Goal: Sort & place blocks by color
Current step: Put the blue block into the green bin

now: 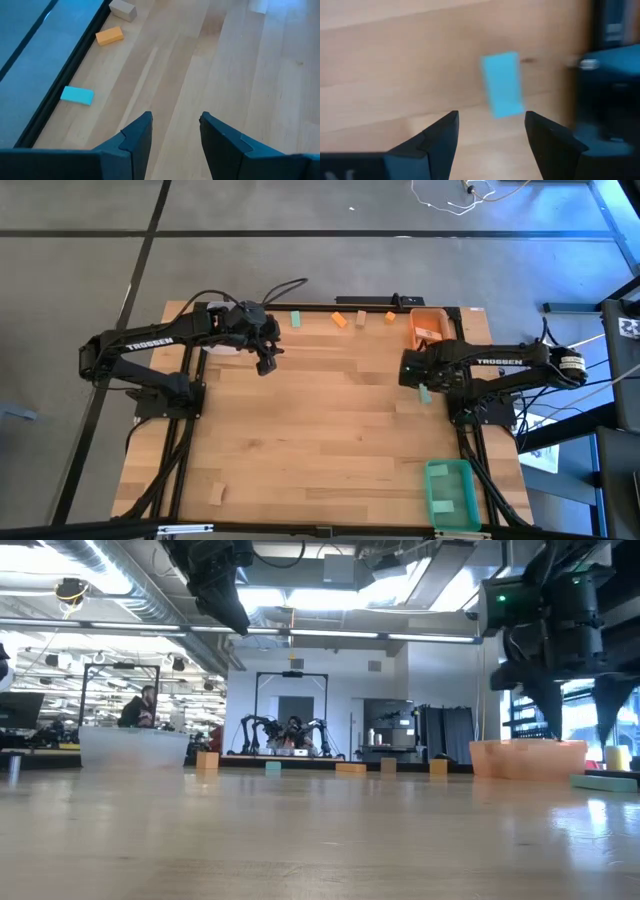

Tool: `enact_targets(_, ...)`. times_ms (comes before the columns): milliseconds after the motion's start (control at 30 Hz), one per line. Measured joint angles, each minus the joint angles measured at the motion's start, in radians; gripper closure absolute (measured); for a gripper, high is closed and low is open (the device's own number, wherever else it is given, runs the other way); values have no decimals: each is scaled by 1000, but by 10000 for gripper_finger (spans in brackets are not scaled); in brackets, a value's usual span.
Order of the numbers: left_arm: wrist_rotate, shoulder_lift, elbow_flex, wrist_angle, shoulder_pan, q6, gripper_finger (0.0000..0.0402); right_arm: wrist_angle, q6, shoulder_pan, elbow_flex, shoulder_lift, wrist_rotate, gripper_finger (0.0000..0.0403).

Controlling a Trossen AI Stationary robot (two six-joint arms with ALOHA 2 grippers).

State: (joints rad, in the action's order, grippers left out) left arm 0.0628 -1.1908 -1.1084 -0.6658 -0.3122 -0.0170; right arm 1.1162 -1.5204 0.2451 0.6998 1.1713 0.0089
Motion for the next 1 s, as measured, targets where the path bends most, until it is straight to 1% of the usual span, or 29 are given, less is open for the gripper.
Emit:
enact_targets(100, -1, 0, 0, 7, -1, -3, 248, -52, -2, 31, 0, 0, 0, 174)
enact_targets(200, 0, 0, 0, 6, -2, -7, 248, -51, -59, 54, -2, 0, 6, 174)
enact_targets(300, 0, 0, 0, 7, -2, -7, 248, -52, -73, 72, -16, 0, 16, 174)
enact_targets(433, 4, 0, 0, 8, -2, -2, 248, -51, -121, 82, -45, 1, -20, 173)
enact_targets(533, 4, 0, 0, 8, -5, 0, 248, -67, -145, 82, -86, 1, -89, 173)
enact_targets(600, 4, 0, 0, 8, -14, 0, 248, -80, -172, 81, -118, 1, -116, 173)
enact_targets(767, 4, 0, 0, 8, -47, 18, 248, -198, -180, 82, -185, 2, -108, 173)
enact_targets(867, 4, 0, 0, 8, -63, 27, 248, -223, -181, 82, -211, -1, -109, 173)
enact_targets(1000, 3, 0, 0, 8, -82, 28, 248, -229, -178, 82, -214, 0, -111, 173)
